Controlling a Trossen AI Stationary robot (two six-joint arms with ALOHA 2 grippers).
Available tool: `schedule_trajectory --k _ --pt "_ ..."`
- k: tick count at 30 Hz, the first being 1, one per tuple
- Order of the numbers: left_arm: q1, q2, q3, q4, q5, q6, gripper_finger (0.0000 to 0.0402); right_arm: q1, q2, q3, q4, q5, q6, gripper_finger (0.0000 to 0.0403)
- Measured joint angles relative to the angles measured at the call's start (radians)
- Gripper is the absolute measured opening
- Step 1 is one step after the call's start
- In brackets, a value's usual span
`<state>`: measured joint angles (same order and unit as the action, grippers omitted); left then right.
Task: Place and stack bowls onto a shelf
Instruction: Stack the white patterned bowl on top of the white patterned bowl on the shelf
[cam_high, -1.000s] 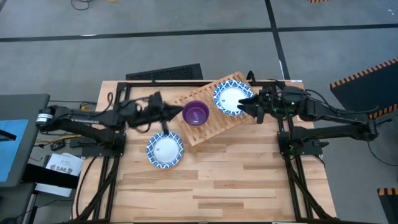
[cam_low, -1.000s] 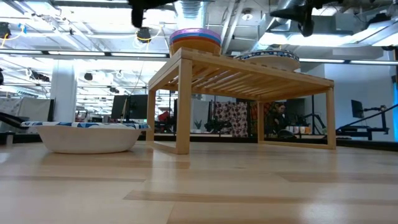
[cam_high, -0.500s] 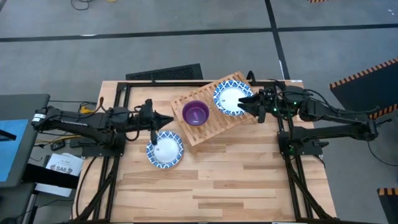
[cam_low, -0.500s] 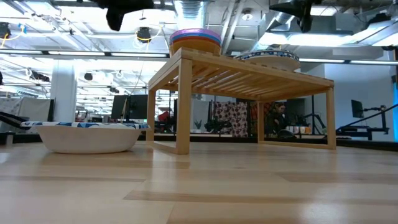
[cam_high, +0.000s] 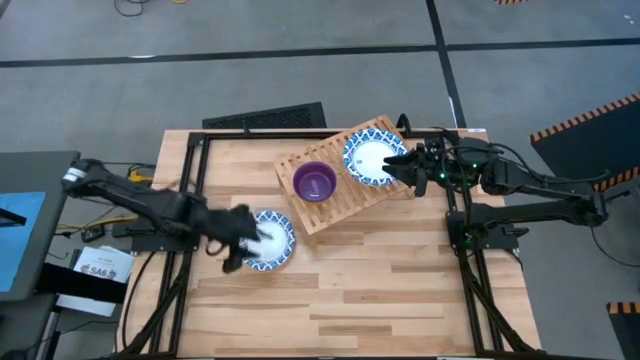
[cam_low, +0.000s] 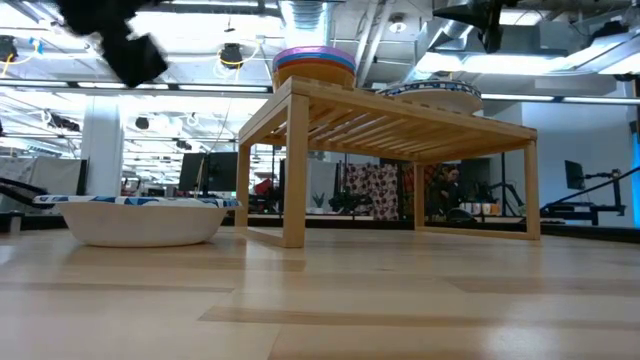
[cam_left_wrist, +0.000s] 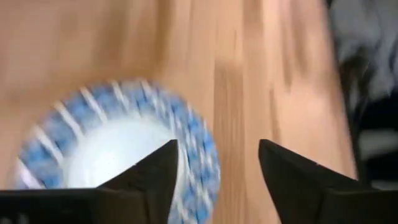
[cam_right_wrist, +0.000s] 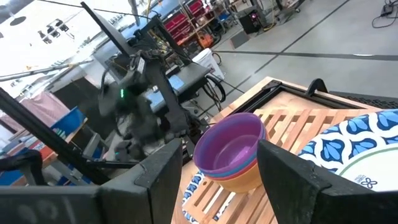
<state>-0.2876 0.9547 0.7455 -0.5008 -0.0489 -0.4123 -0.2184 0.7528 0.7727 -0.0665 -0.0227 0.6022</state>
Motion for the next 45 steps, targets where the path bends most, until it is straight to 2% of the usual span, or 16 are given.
schedule_trajectory --k 5,10,16,21,23,25,28,30,32,38,40,42,45 --pt "-0.119 0.187 0.0 -0.046 -0.023 -0.074 0.0232 0.0 0.0 0.0 0.0 0.003 0.0 0.0232" --pt "-0.157 0.353 0.0 -0.049 -0.092 -0.135 0.0236 0.0 0.0 0.0 -0.004 0.003 0.0 0.0232" --pt "-0.157 0.474 0.0 -0.044 -0.086 -0.15 0.0236 0.0 0.0 0.0 -0.008 0.003 -0.005 0.0232" --pt "-0.157 0.522 0.0 -0.04 -0.092 -0.131 0.0235 0.0 0.0 0.0 -0.008 0.003 -0.016 0.0232" --pt "-0.157 0.522 -0.001 -0.044 -0.116 -0.132 0.0226 0.0 0.0 0.0 -0.008 0.003 -0.024 0.0232" --pt "-0.157 0.513 -0.001 -0.042 -0.124 -0.132 0.0199 0.0 0.0 0.0 -0.008 0.003 -0.024 0.0232" --pt "-0.157 0.481 0.019 -0.089 -0.123 -0.143 0.0122 0.0 0.0 -0.001 -0.009 0.002 -0.027 0.0232" --pt "-0.157 0.444 0.051 -0.167 -0.082 -0.143 0.0055 0.0 0.0 -0.001 -0.01 0.002 -0.027 0.0232" --pt "-0.158 0.397 0.092 -0.246 -0.026 -0.137 0.0018 0.0 0.0 -0.001 -0.01 0.002 -0.027 0.0232" --pt "-0.16 0.205 0.261 -0.467 0.144 -0.077 0.0003 0.0 0.0 -0.001 -0.009 0.0 -0.027 0.0232" --pt "-0.16 0.146 0.346 -0.514 0.164 -0.072 0.0002 0.0 0.0 -0.001 0.0 -0.001 -0.02 0.0232" --pt "-0.157 0.103 0.454 -0.55 0.11 -0.077 0.0001 0.0 0.0 -0.002 0.041 -0.002 0.012 0.0232" --pt "-0.126 0.105 0.651 -0.641 -0.059 -0.068 0.0001 0.001 0.0 -0.002 0.16 -0.012 0.025 0.0232"
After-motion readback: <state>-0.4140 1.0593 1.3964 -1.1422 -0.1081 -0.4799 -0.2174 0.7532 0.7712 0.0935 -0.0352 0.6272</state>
